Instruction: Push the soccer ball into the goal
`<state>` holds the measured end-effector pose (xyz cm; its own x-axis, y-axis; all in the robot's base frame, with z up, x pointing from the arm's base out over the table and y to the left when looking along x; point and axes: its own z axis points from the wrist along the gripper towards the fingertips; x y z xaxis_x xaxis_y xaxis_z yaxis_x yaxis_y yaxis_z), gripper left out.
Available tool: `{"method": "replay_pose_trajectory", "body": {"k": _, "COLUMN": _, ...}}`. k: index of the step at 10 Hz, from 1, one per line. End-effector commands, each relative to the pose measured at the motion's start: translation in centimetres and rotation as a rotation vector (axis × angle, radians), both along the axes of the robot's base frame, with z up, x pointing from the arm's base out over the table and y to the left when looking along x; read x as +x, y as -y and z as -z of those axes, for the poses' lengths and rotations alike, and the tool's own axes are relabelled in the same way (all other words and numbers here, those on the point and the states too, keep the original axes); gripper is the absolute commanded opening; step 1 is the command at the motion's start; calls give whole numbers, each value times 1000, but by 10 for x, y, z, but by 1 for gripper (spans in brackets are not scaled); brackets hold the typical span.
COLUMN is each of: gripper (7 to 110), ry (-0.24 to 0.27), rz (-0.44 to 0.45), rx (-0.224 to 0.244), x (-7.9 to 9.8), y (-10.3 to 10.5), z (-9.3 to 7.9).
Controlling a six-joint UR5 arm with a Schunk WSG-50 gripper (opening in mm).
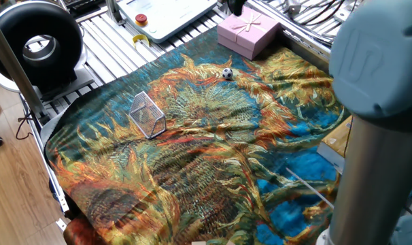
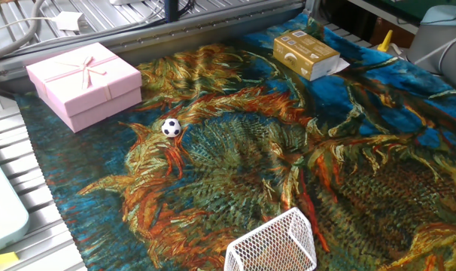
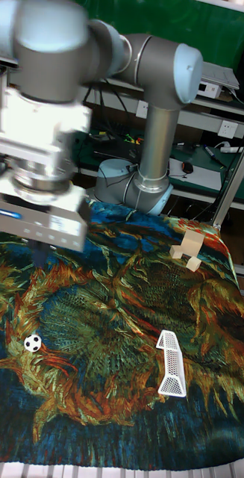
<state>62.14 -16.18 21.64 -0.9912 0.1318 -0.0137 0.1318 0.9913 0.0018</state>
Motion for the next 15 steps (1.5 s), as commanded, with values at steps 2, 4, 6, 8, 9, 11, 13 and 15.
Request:
{"method": "replay_pose_trajectory", "body": {"k": 2, "gripper": 7, "ry": 15, "rz": -86, "rx": -48, "x": 1, "y": 42, "z": -2}}
{"method": "replay_pose_trajectory", "body": {"k": 4, "gripper": 7, "ry": 30, "rz": -213, "rx": -144, "x": 14, "y": 63, "z": 2}}
{"method": "replay_pose_trajectory", "body": {"k": 6, "gripper": 7, "ry": 32, "rz": -237, "rx": -128, "x": 25, "y": 54, "z": 13}}
{"method": "replay_pose_trajectory", "body": {"k": 8, "gripper": 7, "ry": 24, "rz": -194, "rx": -66, "x": 31, "y": 34, "z": 20}}
{"method": "replay_pose_trajectory", "body": {"k": 9, "gripper": 7, "ry": 21, "rz": -178, "rx": -48, "x": 35, "y": 27, "z": 20}}
{"method": "replay_pose_trajectory", "body": {"k": 11, "gripper": 7, "ry": 27, "rz": -143, "rx": -25, "x": 43, "y": 18, "z": 29}}
{"method": "replay_pose_trajectory", "body": {"k": 13, "gripper": 7, "ry": 42, "rz": -115, "rx": -23, "x": 51, "y": 13, "z": 44}}
{"method": "replay_pose_trajectory", "body": {"k": 15, "gripper": 7, "ry": 26, "rz": -106, "rx": -37, "x": 50, "y": 15, "z": 45}}
